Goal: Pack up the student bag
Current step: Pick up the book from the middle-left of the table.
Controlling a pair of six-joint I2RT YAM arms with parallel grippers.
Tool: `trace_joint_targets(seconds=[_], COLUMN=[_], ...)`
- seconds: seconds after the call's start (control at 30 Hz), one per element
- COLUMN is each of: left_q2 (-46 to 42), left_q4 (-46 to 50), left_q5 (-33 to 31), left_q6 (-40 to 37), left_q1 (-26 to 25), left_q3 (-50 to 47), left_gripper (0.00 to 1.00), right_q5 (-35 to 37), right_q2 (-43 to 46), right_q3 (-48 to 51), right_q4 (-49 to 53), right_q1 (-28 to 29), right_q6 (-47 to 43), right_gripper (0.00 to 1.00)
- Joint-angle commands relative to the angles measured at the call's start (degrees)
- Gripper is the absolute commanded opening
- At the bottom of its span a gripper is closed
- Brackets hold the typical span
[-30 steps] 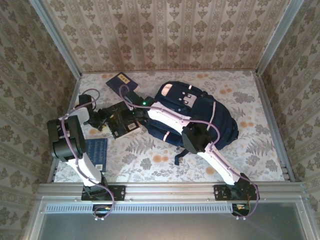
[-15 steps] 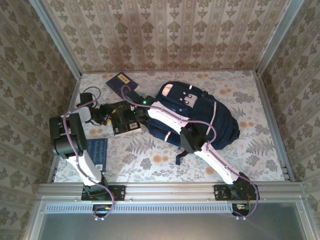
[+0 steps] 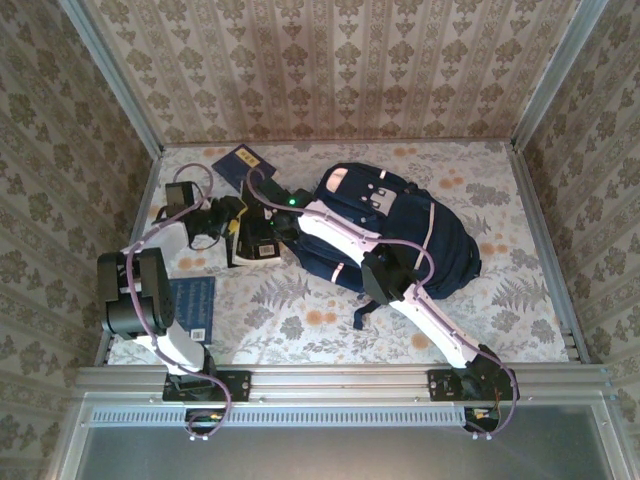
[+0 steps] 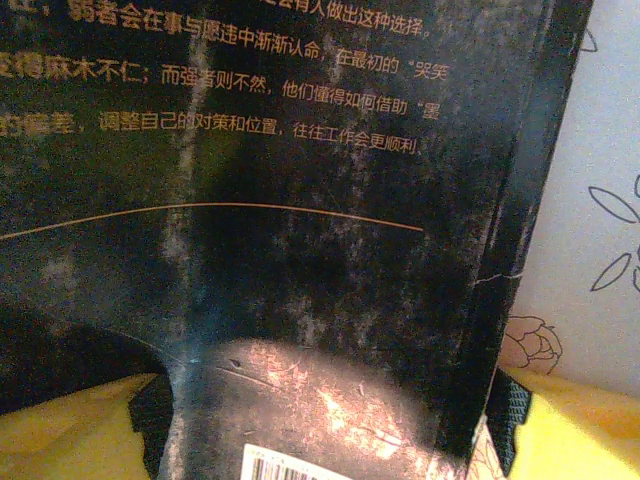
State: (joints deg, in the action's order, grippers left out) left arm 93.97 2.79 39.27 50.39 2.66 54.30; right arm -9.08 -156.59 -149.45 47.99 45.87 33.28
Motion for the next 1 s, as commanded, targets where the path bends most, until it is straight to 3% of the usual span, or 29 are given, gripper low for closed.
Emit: trace_joint_targets(seconds=[0.0,0.23,0.43,0.5,0.73,0.97], left_q2=[-0.6,3.4,5.0,6.4,5.6,-1.5], left_q4=[5.1,11.3,11.2,11.5,17.1,18.8], left_q5=[5.5,2.7,2.5,2.9,-1.4,-0.8], left_q6=[-2.5,-6.6,-6.5,-6.2,-9.3,-9.3], left_q1=[-1.7,-1.7,-1.6,-1.5,-0.8,1.7], left_q3=[0.2,3.4,4.4,5.3,8.6,8.1], left_gripper=[0.49,0.62,0.59,0.51,0.12,0.01], right_q5=[-2.9,-4.2,-4.8,-4.9,-3.5,1.4], right_q2=[-2.4,-0.9,-0.9,-0.9,4.3,22.7], right_q3=[3.7,6.4,6.9,7.1,11.1,24.1], right_q4=[1.9,0.3,-0.2,-0.3,-0.9,-3.5], right_q1=[0.1,-0.3,-0.3,-0.3,-0.4,-0.4], right_q6=[1.7,2.5,2.8,2.8,1.5,0.0], right_gripper=[0.83,0.83,0.83,0.82,0.8,0.84])
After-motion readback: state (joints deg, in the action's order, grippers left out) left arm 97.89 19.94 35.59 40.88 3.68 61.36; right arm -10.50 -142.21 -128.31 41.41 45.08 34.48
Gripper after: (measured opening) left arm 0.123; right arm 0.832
